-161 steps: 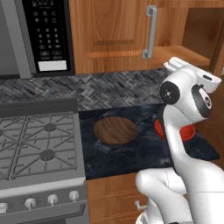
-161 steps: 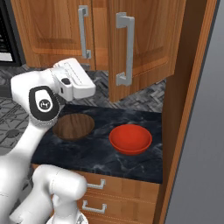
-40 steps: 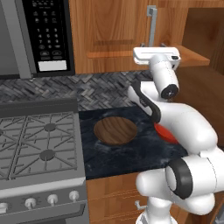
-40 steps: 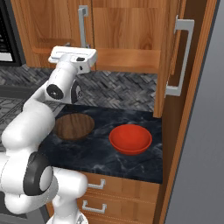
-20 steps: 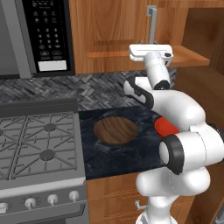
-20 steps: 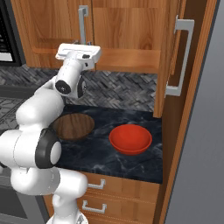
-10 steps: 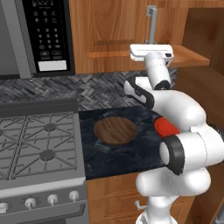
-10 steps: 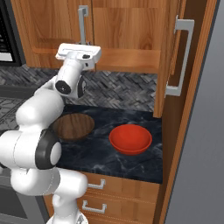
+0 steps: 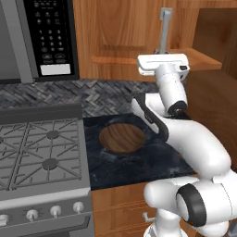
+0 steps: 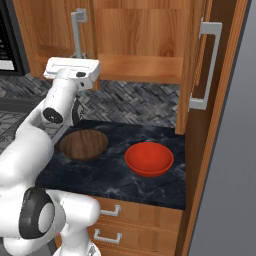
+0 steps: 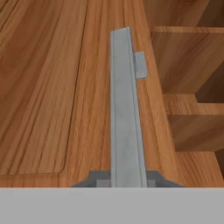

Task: Open the cabinet. Pick the bowls from the counter and place them in the cabinet. Then close the cabinet.

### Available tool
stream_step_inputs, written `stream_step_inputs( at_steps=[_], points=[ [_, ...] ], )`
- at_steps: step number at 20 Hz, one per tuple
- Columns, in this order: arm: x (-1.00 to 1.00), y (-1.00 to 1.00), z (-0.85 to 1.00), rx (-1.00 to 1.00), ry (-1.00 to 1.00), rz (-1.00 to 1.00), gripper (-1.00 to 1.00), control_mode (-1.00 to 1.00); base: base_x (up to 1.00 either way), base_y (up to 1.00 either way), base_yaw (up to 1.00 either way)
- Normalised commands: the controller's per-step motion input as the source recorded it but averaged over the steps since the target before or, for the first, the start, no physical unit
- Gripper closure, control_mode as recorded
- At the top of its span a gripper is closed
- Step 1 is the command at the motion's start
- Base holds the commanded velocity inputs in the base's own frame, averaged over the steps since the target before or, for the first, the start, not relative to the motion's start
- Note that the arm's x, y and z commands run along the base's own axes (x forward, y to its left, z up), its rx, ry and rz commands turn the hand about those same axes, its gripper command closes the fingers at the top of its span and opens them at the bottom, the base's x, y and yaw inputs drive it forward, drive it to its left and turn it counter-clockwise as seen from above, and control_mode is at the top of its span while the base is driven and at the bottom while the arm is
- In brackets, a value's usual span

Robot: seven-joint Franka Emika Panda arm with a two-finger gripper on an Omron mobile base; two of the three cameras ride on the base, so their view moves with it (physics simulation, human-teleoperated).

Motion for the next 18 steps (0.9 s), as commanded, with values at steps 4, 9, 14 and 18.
stream_step_inputs(
  at_steps=[4, 9, 14, 18],
  points=[
    [-0.85, 1.00, 0.22, -0.09, 0.00, 0.00, 1.00, -1.00, 0.00, 0.00, 0.00],
    [-0.72, 1.00, 0.30, -0.10, 0.00, -0.04, 1.00, -1.00, 0.00, 0.00, 0.00],
    [-0.45, 1.00, 0.40, -0.11, 0.03, -0.07, 1.00, -1.00, 0.00, 0.00, 0.00],
    [-0.56, 1.00, 0.38, -0.11, 0.04, -0.10, 1.00, -1.00, 0.00, 0.00, 0.00]
  ],
)
